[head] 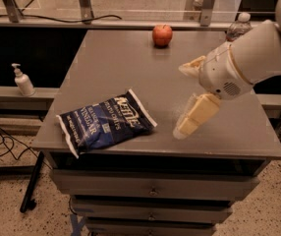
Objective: Move blue chip bag near apple
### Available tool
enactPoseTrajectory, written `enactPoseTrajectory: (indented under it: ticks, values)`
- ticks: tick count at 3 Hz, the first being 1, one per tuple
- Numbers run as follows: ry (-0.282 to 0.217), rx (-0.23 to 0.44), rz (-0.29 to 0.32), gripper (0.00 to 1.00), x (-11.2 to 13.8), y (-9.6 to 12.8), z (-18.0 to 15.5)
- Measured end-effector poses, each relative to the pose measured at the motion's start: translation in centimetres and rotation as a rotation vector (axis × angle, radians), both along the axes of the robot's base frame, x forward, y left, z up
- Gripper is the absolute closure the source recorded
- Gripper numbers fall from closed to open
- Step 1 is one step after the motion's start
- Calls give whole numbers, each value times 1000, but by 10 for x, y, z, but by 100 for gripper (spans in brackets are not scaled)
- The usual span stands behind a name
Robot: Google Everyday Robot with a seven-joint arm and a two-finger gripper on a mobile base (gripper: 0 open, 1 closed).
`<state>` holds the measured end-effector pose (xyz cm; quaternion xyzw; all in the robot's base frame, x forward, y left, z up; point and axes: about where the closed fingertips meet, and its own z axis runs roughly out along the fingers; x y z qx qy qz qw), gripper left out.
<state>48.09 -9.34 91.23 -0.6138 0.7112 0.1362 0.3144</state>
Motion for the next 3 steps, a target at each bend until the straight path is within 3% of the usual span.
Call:
enactPoseTrajectory:
  ticks: [1, 2, 3]
  values:
    - [33, 126, 24, 0, 2, 41, -14]
    - [33, 125, 24, 0, 1, 41, -14]
    - [9, 167, -26, 0, 3, 37, -16]
